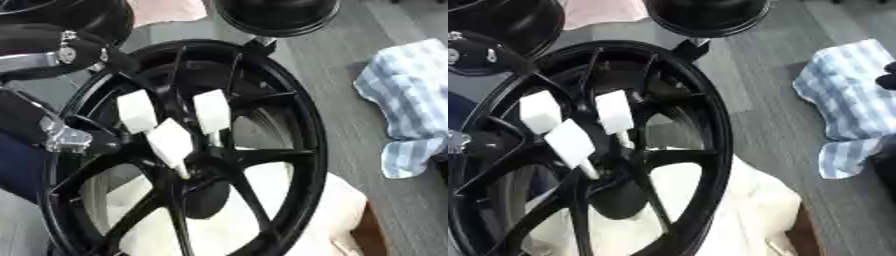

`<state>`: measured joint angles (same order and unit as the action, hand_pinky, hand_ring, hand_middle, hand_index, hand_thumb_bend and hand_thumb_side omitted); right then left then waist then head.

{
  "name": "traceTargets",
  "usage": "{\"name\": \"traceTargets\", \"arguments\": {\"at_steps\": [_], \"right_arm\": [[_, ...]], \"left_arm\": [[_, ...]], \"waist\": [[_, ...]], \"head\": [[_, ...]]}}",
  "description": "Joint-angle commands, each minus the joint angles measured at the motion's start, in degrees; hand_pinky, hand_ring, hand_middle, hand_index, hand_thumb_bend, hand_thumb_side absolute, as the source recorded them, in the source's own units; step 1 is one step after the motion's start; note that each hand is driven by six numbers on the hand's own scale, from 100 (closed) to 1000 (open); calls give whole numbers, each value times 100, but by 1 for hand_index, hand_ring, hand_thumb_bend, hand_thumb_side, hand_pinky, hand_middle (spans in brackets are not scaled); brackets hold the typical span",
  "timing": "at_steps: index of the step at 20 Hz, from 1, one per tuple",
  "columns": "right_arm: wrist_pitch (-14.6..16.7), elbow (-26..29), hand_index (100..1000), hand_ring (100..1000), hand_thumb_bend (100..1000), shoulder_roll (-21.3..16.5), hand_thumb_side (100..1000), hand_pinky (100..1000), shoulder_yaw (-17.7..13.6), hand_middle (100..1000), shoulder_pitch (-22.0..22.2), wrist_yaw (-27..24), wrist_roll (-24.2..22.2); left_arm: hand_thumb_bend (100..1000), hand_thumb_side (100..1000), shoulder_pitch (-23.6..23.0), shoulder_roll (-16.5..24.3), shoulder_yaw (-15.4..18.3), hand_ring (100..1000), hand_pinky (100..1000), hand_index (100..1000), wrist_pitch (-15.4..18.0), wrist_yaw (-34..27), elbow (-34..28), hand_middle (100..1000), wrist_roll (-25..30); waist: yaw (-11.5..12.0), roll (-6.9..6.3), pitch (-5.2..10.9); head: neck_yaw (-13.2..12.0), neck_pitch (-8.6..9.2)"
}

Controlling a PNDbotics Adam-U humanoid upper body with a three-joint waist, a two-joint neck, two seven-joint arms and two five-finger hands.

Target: Pull the pin out of the wheel hub.

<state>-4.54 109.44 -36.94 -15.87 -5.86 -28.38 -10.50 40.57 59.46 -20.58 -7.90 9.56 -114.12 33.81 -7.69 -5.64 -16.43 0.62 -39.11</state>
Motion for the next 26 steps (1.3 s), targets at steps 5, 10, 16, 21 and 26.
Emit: {"name": "traceTargets", "arguments": {"at_steps": [5,10,16,21,26], "right_arm": [[-39,6,561,698,139,-64,401,852,-56,647,-62,-1,-2],[-51,-3,561,698,137,-39,403,853,-64,647,-75,15,-8],[-63,-16,560,698,136,-4,405,853,-68,646,-88,37,-18],[-64,-12,560,697,134,10,408,853,-63,646,-108,43,-30],[-68,-17,560,697,134,18,408,853,-60,646,-112,59,-39]], "left_arm": [[485,726,68,-103,26,869,985,938,-496,56,-47,832,-39],[495,729,39,-206,-48,870,985,935,-667,218,-47,831,67],[510,730,32,-281,-90,855,974,909,-823,343,-47,803,200],[494,711,-24,-317,-65,840,966,904,-981,550,-47,776,182],[494,711,-56,-325,-54,840,966,904,-1058,606,-47,776,132]], "waist": [[18,18,55],[18,15,25],[-4,15,-7],[-36,12,-39],[-46,9,-49]], "head": [[-34,-42],[-46,-50],[-71,-47],[-97,-24],[-103,-15]]}}
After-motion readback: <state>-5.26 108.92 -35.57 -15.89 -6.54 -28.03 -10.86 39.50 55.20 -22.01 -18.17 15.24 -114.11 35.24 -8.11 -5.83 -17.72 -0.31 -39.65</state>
